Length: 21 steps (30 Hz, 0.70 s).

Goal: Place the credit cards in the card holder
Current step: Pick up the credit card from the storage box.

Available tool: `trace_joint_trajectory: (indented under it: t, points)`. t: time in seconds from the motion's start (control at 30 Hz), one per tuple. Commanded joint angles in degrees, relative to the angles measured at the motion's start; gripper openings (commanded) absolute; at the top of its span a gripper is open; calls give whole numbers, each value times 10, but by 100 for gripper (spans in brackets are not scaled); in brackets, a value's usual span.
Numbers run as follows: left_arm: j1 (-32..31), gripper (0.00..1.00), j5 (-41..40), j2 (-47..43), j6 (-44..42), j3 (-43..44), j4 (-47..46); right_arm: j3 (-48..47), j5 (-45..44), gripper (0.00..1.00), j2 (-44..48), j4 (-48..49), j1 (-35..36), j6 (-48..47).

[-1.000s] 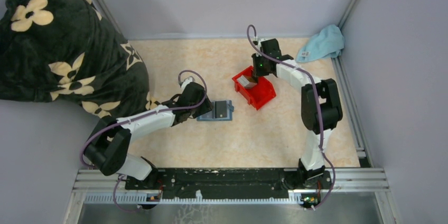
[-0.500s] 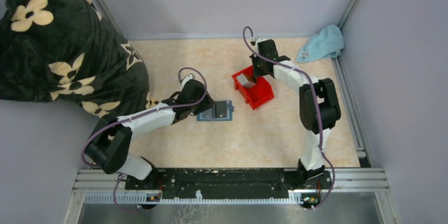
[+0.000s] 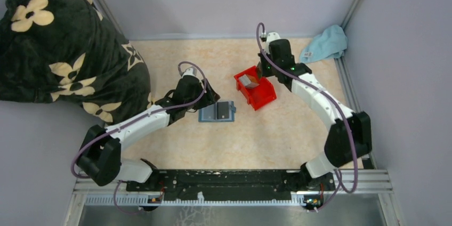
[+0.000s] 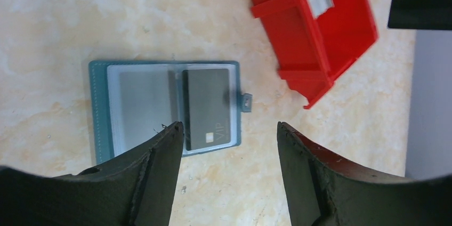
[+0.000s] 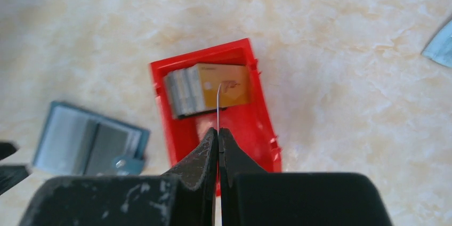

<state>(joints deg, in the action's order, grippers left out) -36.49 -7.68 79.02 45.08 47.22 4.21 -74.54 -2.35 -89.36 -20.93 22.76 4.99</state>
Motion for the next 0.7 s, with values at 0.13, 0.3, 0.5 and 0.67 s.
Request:
trace_joint_trajectory:
  t: [0.13,0.3,0.5,0.67]
  points:
    - [3,71,145,-80,-80,-22,-71,111,118,0,174,1,71,69]
    - [2,70,257,-116,-115,-52,-109,191,181,0,240,6,129,105]
    - [1,69,359,-153,-139,-75,-131,257,256,0,310,37,142,162]
    - [1,68,431,-160,-147,-83,-136,274,301,0,326,58,142,186]
